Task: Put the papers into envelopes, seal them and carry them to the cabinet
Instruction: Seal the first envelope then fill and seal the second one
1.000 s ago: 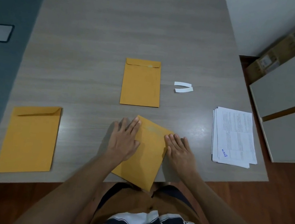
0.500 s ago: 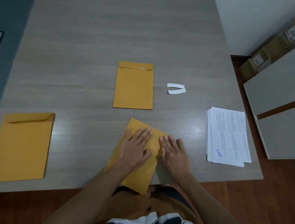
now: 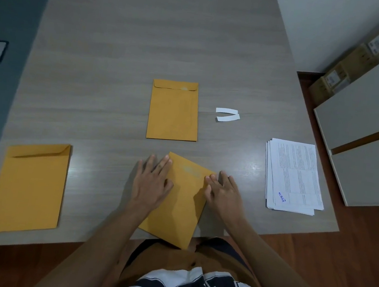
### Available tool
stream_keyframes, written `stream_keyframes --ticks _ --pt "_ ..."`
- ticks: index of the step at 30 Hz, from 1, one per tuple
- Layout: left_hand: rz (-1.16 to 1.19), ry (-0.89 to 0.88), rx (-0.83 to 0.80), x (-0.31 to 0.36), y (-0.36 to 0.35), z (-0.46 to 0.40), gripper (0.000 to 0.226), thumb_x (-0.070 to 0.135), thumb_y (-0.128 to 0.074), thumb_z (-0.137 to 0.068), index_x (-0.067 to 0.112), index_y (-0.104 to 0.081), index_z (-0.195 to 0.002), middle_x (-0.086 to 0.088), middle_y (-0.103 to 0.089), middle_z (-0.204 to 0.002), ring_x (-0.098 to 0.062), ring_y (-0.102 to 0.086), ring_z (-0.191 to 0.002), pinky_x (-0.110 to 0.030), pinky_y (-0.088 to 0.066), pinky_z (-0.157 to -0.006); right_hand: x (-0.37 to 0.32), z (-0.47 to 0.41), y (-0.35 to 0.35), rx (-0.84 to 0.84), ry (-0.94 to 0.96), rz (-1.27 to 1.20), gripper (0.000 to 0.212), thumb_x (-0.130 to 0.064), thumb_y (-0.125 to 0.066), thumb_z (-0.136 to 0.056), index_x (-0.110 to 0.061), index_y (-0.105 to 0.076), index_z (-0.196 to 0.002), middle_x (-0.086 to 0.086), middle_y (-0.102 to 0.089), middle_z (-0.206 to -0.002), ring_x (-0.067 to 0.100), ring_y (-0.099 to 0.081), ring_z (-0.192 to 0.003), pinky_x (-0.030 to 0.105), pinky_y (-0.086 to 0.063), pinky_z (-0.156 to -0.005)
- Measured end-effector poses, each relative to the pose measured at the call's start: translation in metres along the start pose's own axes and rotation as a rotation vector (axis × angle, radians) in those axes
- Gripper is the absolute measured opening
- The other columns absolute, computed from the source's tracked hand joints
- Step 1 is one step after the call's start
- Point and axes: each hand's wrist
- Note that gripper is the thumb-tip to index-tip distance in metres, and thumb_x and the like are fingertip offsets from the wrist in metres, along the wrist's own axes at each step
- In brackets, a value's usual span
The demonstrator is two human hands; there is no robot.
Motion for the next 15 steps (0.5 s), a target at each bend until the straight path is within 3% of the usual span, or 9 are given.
stream_keyframes --ticks 2,4,6,9,12,15 --pt "0.05 -0.03 0.079 0.001 0.004 -0.008 0.053 0.041 -0.054 -0.09 0.009 -0.06 -0.132 -0.007 -0.062 -0.136 -0.035 -0.055 -0.122 -0.051 -0.046 -0.096 0.0 -0.015 0.009 -0.011 -0.059 -0.086 0.02 -0.027 -0.061 -0.087 -0.012 -0.074 -0.09 0.007 -0.07 -0.083 0.025 -0.06 -0.092 0.042 -0.055 -0.078" --pt "0.116 -0.012 0.13 0.004 0.012 -0.016 0.049 0.035 -0.075 -0.082 0.007 -0.065 -0.122 -0.01 -0.067 -0.12 -0.032 -0.057 -0.113 -0.044 -0.049 -0.087 0.0 -0.028 0.016 -0.118 -0.128 -0.096 0.032 -0.04 -0.072 -0.082 -0.014 -0.07 -0.101 0.004 -0.067 -0.088 0.024 -0.054 -0.096 0.038 -0.052 -0.078" --pt "0.179 -0.011 0.103 0.009 0.023 -0.022 0.057 0.037 -0.074 -0.084 0.015 -0.055 -0.133 -0.009 -0.057 -0.125 -0.029 -0.049 -0.117 -0.04 -0.044 -0.09 0.002 -0.041 0.019 -0.274 -0.204 -0.117 0.051 -0.053 -0.072 -0.076 -0.02 -0.064 -0.114 0.003 -0.059 -0.105 0.024 -0.048 -0.104 0.037 -0.047 -0.086" --pt "0.184 -0.008 0.012 0.012 0.028 -0.035 0.073 0.045 -0.074 -0.082 0.028 -0.041 -0.145 -0.009 -0.038 -0.139 -0.027 -0.037 -0.129 -0.039 -0.036 -0.102 -0.001 -0.056 0.025 -0.413 -0.268 -0.171 0.056 -0.055 -0.074 -0.072 -0.023 -0.059 -0.116 0.0 -0.05 -0.114 0.021 -0.042 -0.111 0.035 -0.042 -0.093" --pt "0.215 0.017 0.004 0.014 0.03 -0.044 0.07 0.046 -0.079 -0.076 0.028 -0.048 -0.136 -0.007 -0.034 -0.144 -0.027 -0.033 -0.134 -0.039 -0.033 -0.107 -0.001 -0.069 0.028 -0.484 -0.293 -0.196 0.056 -0.048 -0.08 -0.069 -0.02 -0.057 -0.111 0.001 -0.049 -0.113 0.021 -0.042 -0.11 0.036 -0.043 -0.093" --pt "0.309 0.047 0.024 0.011 0.036 -0.05 0.06 0.038 -0.085 -0.072 0.022 -0.05 -0.118 -0.002 -0.046 -0.126 -0.024 -0.045 -0.115 -0.036 -0.042 -0.093 -0.004 -0.081 0.031 -0.519 -0.351 -0.362 0.046 -0.035 -0.085 -0.067 -0.022 -0.054 -0.098 -0.001 -0.057 -0.103 0.021 -0.053 -0.099 0.034 -0.049 -0.08"
Point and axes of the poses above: each hand's wrist, its own z-axis away from the middle knuckle, its own y-axis out of the back of the hand, x = y × z
